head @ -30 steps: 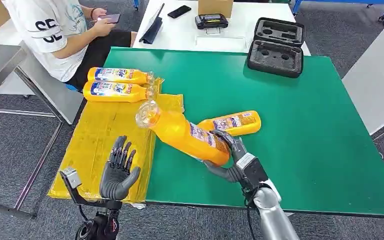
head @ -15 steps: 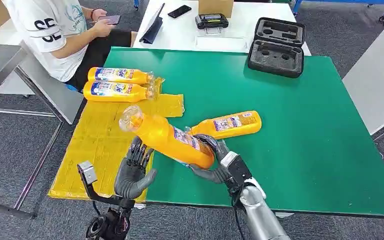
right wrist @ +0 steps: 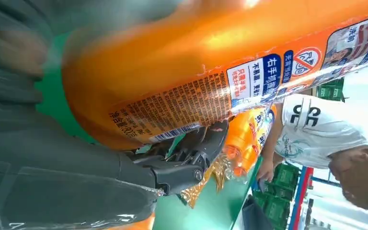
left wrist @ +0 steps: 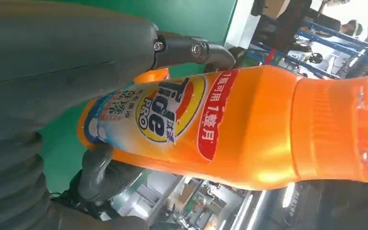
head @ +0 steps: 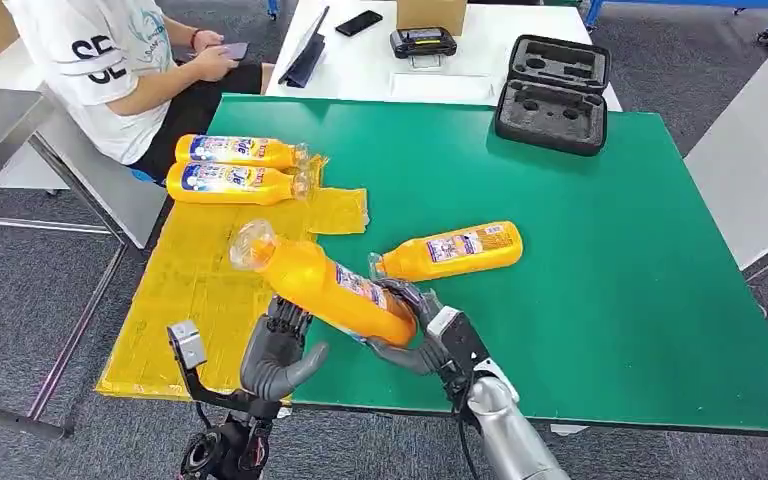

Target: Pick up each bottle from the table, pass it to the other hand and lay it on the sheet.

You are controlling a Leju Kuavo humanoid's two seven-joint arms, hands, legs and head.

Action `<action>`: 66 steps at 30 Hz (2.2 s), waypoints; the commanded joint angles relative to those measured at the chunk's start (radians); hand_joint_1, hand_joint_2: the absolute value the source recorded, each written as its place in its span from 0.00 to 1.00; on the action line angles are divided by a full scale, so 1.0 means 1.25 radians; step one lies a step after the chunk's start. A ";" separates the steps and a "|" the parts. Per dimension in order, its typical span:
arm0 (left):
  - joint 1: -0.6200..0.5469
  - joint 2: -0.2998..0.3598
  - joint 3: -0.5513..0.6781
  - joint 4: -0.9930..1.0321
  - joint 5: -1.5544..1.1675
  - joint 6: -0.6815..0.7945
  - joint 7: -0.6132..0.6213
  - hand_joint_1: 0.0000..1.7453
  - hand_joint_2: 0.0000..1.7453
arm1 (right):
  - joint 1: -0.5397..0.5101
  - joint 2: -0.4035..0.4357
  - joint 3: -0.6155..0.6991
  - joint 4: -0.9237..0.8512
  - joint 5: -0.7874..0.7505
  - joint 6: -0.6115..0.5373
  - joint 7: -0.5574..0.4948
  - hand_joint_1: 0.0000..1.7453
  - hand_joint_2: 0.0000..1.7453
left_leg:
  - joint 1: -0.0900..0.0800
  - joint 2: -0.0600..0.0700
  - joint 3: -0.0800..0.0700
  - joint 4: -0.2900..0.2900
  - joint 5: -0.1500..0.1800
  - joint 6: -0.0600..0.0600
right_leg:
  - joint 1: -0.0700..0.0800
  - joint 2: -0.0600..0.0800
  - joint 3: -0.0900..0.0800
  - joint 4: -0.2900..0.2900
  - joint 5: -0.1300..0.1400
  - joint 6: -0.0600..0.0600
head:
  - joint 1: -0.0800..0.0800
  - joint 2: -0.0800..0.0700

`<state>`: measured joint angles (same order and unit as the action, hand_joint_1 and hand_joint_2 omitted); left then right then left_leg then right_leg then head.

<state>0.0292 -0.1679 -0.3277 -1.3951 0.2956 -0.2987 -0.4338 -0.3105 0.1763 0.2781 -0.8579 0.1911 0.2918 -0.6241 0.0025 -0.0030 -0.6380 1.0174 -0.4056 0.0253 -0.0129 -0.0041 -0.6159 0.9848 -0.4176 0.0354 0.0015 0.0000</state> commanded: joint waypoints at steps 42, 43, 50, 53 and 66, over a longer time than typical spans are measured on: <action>-0.077 0.018 -0.026 0.130 0.143 0.039 -0.040 1.00 1.00 | -0.059 -0.014 0.104 0.168 0.059 -0.010 -0.027 0.96 1.00 | 0.000 0.000 0.004 -0.001 -0.001 -0.001 | 0.000 0.000 0.004 -0.001 -0.001 -0.001 | 0.000 0.000; -0.072 0.020 -0.027 0.121 0.143 0.034 -0.044 1.00 1.00 | -0.060 -0.014 0.103 0.172 0.058 -0.011 -0.027 0.97 1.00 | 0.001 0.000 0.006 -0.001 -0.002 -0.001 | 0.001 0.000 0.006 -0.001 -0.002 -0.001 | 0.000 0.000; -0.065 0.022 -0.039 0.105 0.124 0.023 -0.044 1.00 1.00 | -0.060 -0.015 0.098 0.182 0.046 -0.005 -0.036 0.94 1.00 | 0.000 0.000 0.003 0.000 -0.001 -0.001 | 0.000 0.000 0.003 -0.001 -0.001 -0.001 | 0.000 0.000; -0.065 0.020 -0.046 0.108 0.115 0.025 -0.042 1.00 1.00 | -0.059 -0.012 0.099 0.178 0.046 -0.007 -0.037 0.94 1.00 | 0.000 0.000 0.002 -0.001 -0.001 -0.001 | 0.000 0.000 0.002 -0.001 -0.001 -0.001 | 0.000 0.000; -0.097 0.036 -0.055 0.100 -0.011 0.088 -0.053 1.00 1.00 | -0.049 -0.003 0.068 0.121 0.020 -0.041 -0.022 0.00 0.00 | 0.000 0.000 0.002 0.000 -0.001 -0.001 | 0.000 0.000 0.002 0.000 -0.001 -0.001 | 0.000 0.000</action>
<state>-0.0372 -0.1663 -0.3666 -1.2692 0.3486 -0.2262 -0.4921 -0.3474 0.1835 0.3826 -0.7019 0.2403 0.2464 -0.6607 0.0025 -0.0029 -0.6380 1.0174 -0.4055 0.0253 -0.0130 -0.0042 -0.6159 0.9848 -0.4176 0.0354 0.0015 0.0000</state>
